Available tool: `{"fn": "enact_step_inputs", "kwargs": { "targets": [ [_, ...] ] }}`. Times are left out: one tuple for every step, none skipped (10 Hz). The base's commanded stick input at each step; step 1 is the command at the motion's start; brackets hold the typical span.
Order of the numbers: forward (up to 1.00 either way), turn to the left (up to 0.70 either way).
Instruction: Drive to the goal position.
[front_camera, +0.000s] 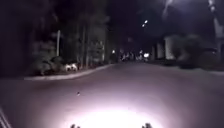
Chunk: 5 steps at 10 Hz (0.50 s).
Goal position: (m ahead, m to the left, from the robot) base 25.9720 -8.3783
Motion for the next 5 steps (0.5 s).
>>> {"fn": "enact_step_inputs", "kwargs": {
  "targets": [
    [0.85,-0.34],
    [0.85,-0.34],
    [0.85,-0.34],
    [0.85,-0.34],
    [0.85,-0.34]
  ]
}}
